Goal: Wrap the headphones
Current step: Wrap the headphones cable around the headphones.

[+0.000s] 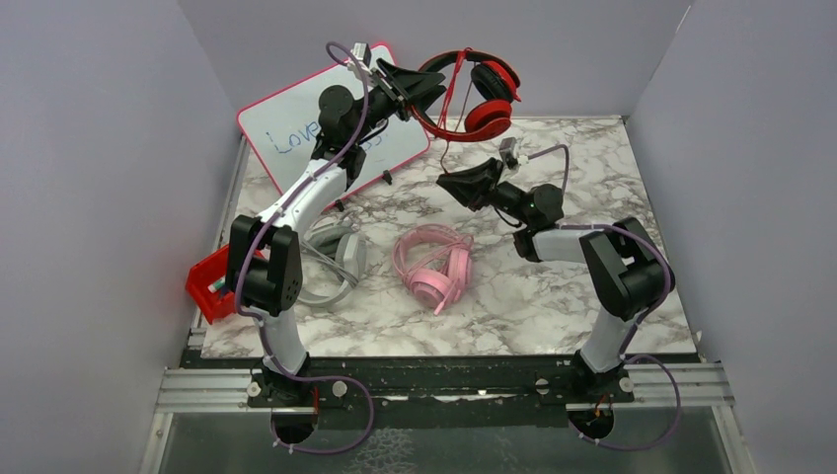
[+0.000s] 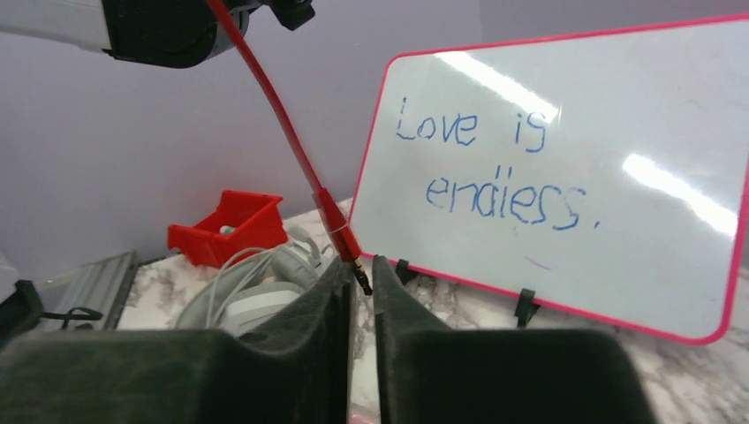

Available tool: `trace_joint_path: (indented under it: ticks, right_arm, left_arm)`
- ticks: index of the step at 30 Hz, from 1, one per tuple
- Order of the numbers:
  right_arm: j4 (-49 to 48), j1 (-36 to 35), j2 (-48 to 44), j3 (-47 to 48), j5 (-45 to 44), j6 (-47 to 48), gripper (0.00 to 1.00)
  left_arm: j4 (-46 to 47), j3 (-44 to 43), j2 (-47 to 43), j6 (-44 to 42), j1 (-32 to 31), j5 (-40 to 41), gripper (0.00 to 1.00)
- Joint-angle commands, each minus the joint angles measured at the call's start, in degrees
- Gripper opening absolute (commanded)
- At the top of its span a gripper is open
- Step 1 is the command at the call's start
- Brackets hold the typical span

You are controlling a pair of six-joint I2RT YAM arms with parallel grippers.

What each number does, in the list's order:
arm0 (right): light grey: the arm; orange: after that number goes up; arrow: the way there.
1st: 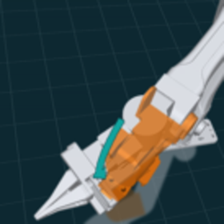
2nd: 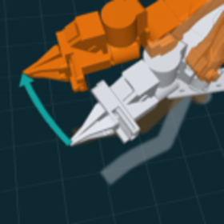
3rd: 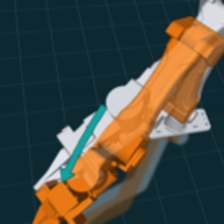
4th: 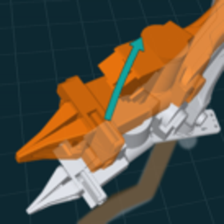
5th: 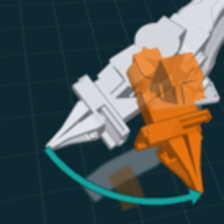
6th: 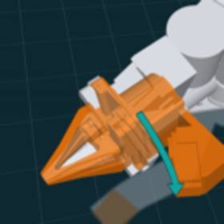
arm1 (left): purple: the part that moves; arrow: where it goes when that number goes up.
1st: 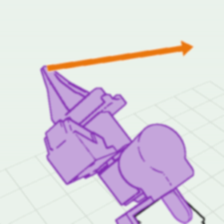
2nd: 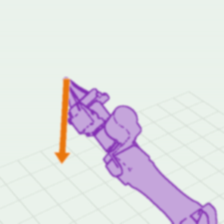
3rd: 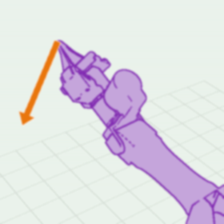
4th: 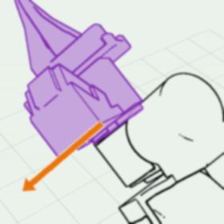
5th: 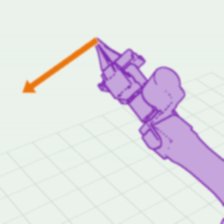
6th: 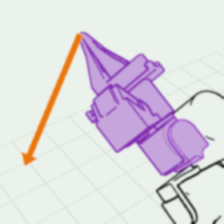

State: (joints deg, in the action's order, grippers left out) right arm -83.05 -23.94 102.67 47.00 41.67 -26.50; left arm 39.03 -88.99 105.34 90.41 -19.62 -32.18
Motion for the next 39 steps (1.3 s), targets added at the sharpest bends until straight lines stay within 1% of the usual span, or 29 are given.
trace_joint_path:
  ticks: [1, 3, 4, 9, 13, 16, 20, 25, 29, 32, 39]
  right_arm:
    - [-5.53, -0.15, 0.74, 1.06, -3.07, 1.38, 0.11]
    - [-5.94, -0.2, 0.34, 1.14, -2.55, 1.02, 0.01]
    - [-5.96, -0.24, 0.03, 1.04, -2.26, 1.08, 0.0]
    - [-5.02, -0.14, -1.07, -0.6, -2.47, 2.58, 0.0]
    - [-6.13, 0.61, -0.42, -1.32, -2.67, 1.83, 0.0]
    - [-3.21, 1.93, 0.16, -0.04, -1.5, 2.51, 0.0]
    - [-0.96, 4.64, 1.32, 2.36, 3.28, 1.61, 0.0]
    - [-3.29, 8.18, 2.7, 2.78, 8.92, -2.76, 0.0]
    - [-6.38, 8.46, 2.19, 2.21, 13.16, -6.43, 0.0]
    - [-9.98, 8.64, 1.9, 1.34, 14.59, -10.14, 0.0]
    - [-12.24, 9.72, 0.59, -2.2, 16.56, -10.39, 0.0]
  left_arm:
    - [6.1, 1.03, -2.81, 3.45, -0.24, -2.09, 0.0]
    - [6.19, 2.14, -3.39, 3.41, -0.25, -2.58, 0.0]
    - [6.28, 2.76, -3.68, 3.37, -0.2, -2.54, 0.0]
    - [6.53, 2.98, -3.92, 3.4, -0.25, -2.77, 0.0]
    - [6.69, 3.47, -4.5, 4.46, -0.25, -3.5, 0.0]
    - [6.68, 2.96, -4.38, 5.41, -0.25, -6.5, 0.0]
    - [6.75, 4.59, -4.71, 5.29, -0.25, -11.22, 0.0]
    - [6.72, 8.39, -5.47, 2.25, -0.37, -14.68, 0.0]
    - [6.68, 12.01, -5.47, 0.17, -0.6, -15.14, 0.0]
    - [6.54, 13.55, -5.13, -0.98, -0.62, -15.73, 0.0]
    - [6.43, 13.37, -3.74, -1.7, -0.42, -15.5, 0.0]
